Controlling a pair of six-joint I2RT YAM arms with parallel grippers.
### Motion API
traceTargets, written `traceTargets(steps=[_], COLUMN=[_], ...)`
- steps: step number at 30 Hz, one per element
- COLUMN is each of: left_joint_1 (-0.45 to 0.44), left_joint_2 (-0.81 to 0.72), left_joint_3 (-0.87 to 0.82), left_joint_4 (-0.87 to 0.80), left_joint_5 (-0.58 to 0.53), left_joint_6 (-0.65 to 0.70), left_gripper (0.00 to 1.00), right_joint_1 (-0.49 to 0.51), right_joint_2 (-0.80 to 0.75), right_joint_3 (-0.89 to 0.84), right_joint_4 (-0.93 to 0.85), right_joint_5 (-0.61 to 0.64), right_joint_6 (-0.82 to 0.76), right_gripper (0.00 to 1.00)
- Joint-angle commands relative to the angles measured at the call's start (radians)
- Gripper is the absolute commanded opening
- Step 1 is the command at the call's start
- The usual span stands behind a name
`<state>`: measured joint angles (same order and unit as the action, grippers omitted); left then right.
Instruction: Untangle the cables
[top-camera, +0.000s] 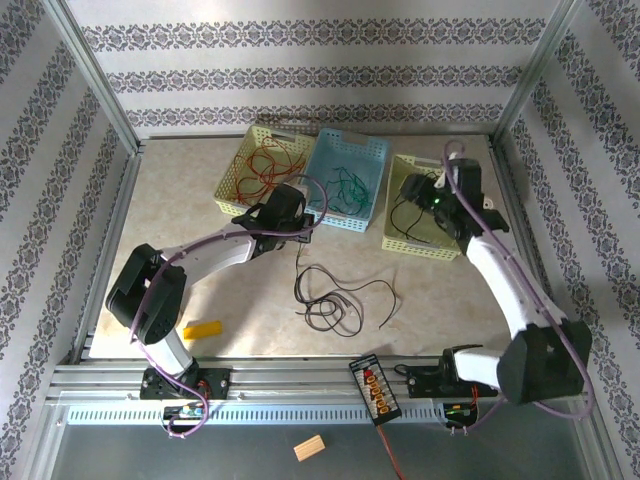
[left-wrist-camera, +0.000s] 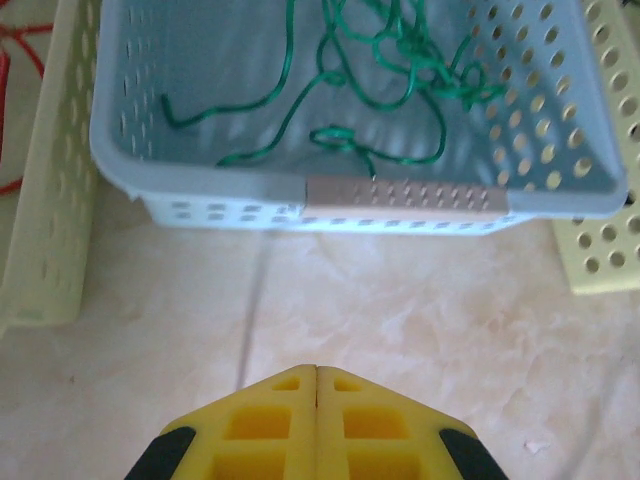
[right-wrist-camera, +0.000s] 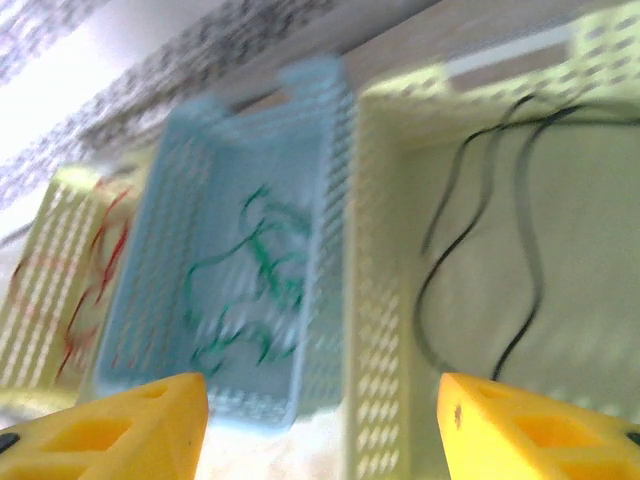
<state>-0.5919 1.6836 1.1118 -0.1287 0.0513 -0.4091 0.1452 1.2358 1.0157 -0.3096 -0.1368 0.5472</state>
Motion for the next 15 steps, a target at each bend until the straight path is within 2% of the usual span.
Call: traceTargets(steps=[1, 6, 8, 15], left_joint_1=[-0.002, -0.002, -0.002, -0.003], left_joint_2=[-0.019, -0.011, -0.006, 0.004], left_joint_3=[-0.024, -0.044, -0.035, -0.003], left_joint_4=[-0.063, -0.047, -0.038, -0.031], left_joint_5=[-0.014, -0.042, -0.038, -0.033], left_joint_6=[0.016, -0.01, -0.015, -0.001], left_gripper=[0.0, 0.0, 0.0, 0.0], right_joint_1=[0.107, 0.334, 0.383, 0.409], right_joint_2=[-0.003, 0.055, 0.101, 0.231], right_joint_3=[-0.08, -0.147, -0.14, -0.157], right_joint_4=[-0.145, -0.257, -0.292, -0.323], right_joint_5=[-0.074, -0.071, -0.075, -0.185], right_joint_6=[-0.104, -0.22, -0.233, -0.204], right_gripper=[0.62, 0.61, 0.61, 0.61])
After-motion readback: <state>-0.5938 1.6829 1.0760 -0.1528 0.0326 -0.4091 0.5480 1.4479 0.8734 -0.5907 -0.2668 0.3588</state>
